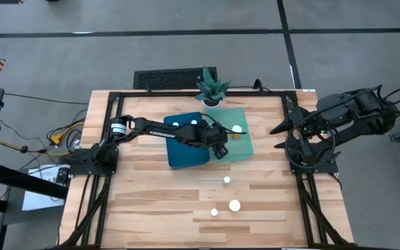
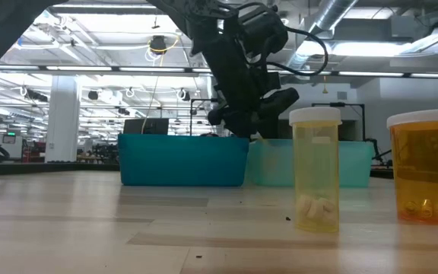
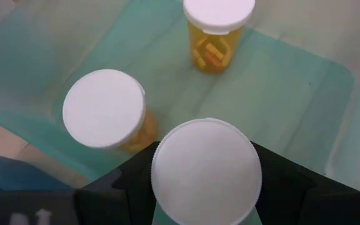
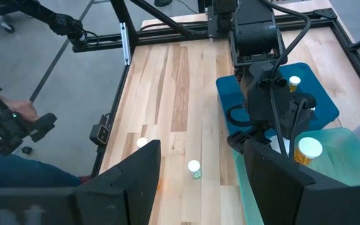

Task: Pick and place medicine bottles into bin by pill shape (circle, oval)
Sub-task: Put the large orange capsule bottle into the green bin

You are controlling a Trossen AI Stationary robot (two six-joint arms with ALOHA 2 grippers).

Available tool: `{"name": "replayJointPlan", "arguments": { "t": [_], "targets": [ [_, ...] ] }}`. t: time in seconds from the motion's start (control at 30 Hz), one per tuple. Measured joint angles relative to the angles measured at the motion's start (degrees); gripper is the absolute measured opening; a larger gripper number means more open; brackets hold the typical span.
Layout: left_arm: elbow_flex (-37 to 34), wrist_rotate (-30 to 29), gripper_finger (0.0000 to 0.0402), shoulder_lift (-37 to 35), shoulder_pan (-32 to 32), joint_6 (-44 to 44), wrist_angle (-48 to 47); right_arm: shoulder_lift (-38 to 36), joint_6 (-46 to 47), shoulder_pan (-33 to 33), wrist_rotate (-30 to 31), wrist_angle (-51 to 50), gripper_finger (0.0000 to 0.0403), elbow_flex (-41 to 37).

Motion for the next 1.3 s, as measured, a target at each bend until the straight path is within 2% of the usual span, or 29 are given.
{"name": "replayJointPlan", "arguments": {
  "t": [0.4,0.63,1.3],
  "targets": [
    [0.0,0.1,0.02,0.0,0.3,-0.3,0.6,0.0,0.0,0.0,0.0,0.0,0.0238,0.0],
    [0.4,2.0,0.02,2.3,0.2,-1.7,2.0,0.0,0.0,0.0,0.0,0.1,0.0238,0.0],
    [4.1,3.0,0.02,2.9,0.0,-1.1,-5.5,0.0,0.1,0.0,0.0,0.0,0.0238,0.0]
  ]
}}
